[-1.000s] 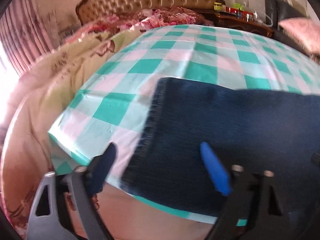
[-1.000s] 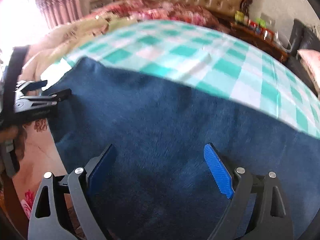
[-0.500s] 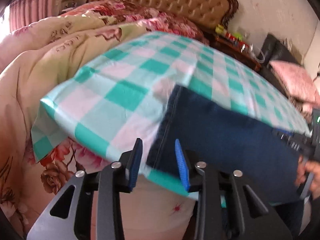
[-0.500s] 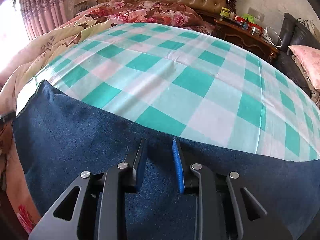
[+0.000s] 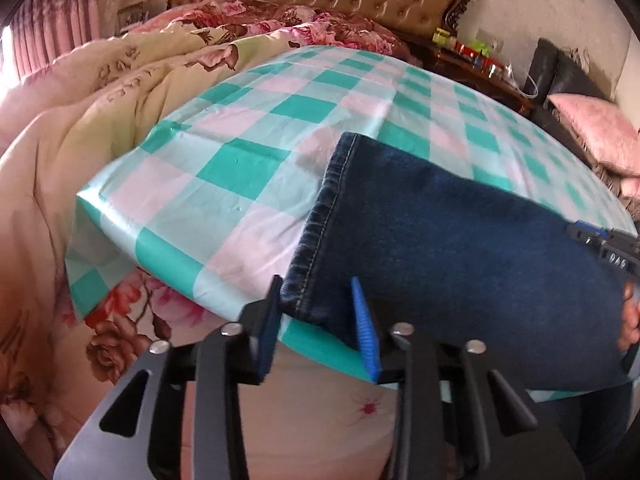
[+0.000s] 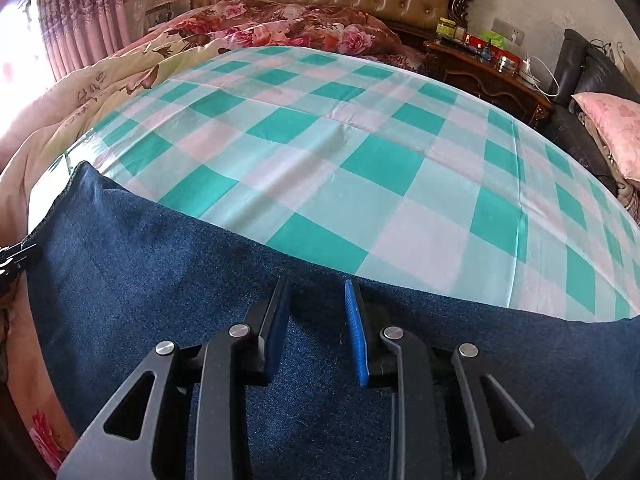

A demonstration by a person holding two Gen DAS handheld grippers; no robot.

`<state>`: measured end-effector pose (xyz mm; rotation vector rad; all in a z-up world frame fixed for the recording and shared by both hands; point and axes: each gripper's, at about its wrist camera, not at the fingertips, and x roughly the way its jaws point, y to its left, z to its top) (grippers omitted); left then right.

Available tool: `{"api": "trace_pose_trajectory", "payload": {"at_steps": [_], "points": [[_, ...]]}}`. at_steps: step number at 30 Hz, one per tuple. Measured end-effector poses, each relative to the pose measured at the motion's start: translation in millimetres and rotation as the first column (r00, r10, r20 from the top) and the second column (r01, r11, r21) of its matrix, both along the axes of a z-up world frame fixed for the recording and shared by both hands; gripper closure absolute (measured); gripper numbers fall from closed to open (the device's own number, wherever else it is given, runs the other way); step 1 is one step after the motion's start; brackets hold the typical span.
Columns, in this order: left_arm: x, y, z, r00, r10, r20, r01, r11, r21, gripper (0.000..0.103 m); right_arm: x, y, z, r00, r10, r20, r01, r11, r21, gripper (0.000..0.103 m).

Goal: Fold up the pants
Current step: 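Grasp the folded jeans edge with the left tool while the right tool grasps beside it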

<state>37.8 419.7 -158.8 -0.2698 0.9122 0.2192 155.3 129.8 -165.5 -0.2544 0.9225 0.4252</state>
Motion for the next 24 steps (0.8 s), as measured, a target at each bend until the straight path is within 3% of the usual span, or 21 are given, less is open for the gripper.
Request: {"api": "trace_pose_trajectory", "payload": {"at_steps": [9,13,16,19,23,24], "points": [[-5.8,3.1,12.6,0.999,-0.008,0.051,0.011,0.998,-0.054,0.083,-1.4,7.9,3.3,1.0,0.01,0.027,-0.008,0.998,-0.056,0.077],[-6.7,2.5,13.3,0.999,-0.006,0.054,0.009,0.998,-0.057,0.083,-9.8,40.5,31.2,0.987,0.124,0.103,-0.122,0.992,-0.026,0.076],[-7.4,2.5,14.9,0.998,0.001,0.06,0.003,0.998,-0.065,0.083,-9.9,89.6,43.6,0.962,0.262,0.076,-0.264,0.964,0.02,0.076],[-10.0,3.9,16.3,0.997,0.012,0.073,-0.006,0.996,-0.084,0.083,-9.0,140.7,32.8,0.926,0.378,0.028,-0.378,0.926,-0.003,0.076],[-12.6,9.2,15.9,0.994,0.038,0.107,-0.022,0.989,-0.143,0.082,-2.6,175.3,3.7,0.914,0.402,-0.042,-0.404,0.912,-0.069,0.08],[-13.6,10.8,14.8,0.992,0.051,0.112,-0.034,0.989,-0.146,0.076,0.3,175.8,-0.8,0.917,0.397,-0.047,-0.399,0.914,-0.067,0.08]]}}
